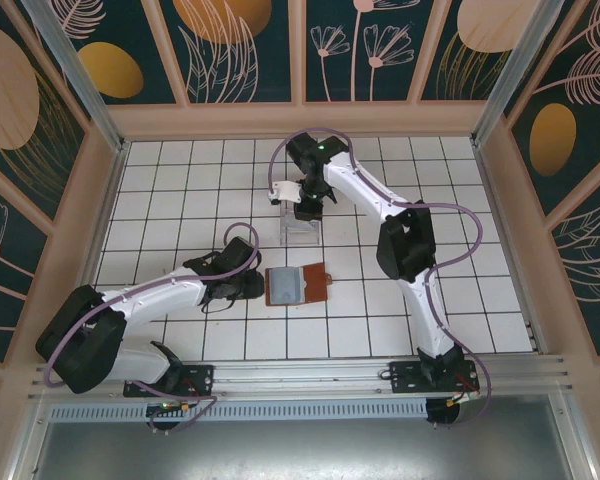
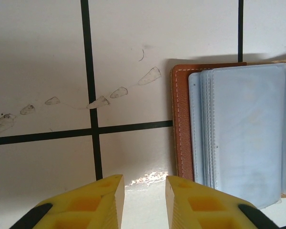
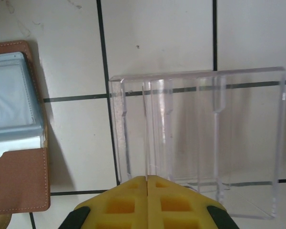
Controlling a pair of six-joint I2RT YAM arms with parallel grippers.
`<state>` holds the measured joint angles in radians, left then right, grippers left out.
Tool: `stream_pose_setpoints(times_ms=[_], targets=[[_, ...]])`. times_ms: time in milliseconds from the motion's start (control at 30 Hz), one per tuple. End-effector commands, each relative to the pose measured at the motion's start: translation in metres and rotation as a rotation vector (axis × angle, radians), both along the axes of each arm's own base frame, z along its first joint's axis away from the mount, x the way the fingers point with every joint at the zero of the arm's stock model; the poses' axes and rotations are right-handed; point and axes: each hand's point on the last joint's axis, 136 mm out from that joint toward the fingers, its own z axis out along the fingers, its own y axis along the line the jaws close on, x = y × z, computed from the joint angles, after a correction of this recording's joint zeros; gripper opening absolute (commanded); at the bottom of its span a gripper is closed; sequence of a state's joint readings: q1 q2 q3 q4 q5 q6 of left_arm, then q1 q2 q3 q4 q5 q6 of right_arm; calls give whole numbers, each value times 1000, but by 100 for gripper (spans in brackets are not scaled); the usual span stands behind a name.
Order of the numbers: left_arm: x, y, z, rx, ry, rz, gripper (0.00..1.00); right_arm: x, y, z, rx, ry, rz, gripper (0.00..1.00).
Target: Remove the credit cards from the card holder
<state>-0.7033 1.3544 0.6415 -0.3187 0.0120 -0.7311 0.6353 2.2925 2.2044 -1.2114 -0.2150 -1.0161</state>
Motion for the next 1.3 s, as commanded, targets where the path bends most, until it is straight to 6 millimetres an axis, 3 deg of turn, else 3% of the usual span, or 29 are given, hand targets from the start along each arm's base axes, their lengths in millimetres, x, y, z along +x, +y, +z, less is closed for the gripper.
stream_pose_setpoints(times_ms=[0, 800, 1067, 1267], targets=[[-2, 6, -1, 16, 1, 20, 30, -11, 3, -6, -10, 53, 27, 0], [-1, 3, 8, 9, -1, 14, 31, -22, 13, -39, -42, 113, 49, 1], [0, 2, 7, 12, 3, 11, 31, -19, 15, -37, -34, 97, 38, 19], [0, 2, 6, 11, 1, 10, 32, -13, 14, -33, -37, 61, 28, 23]])
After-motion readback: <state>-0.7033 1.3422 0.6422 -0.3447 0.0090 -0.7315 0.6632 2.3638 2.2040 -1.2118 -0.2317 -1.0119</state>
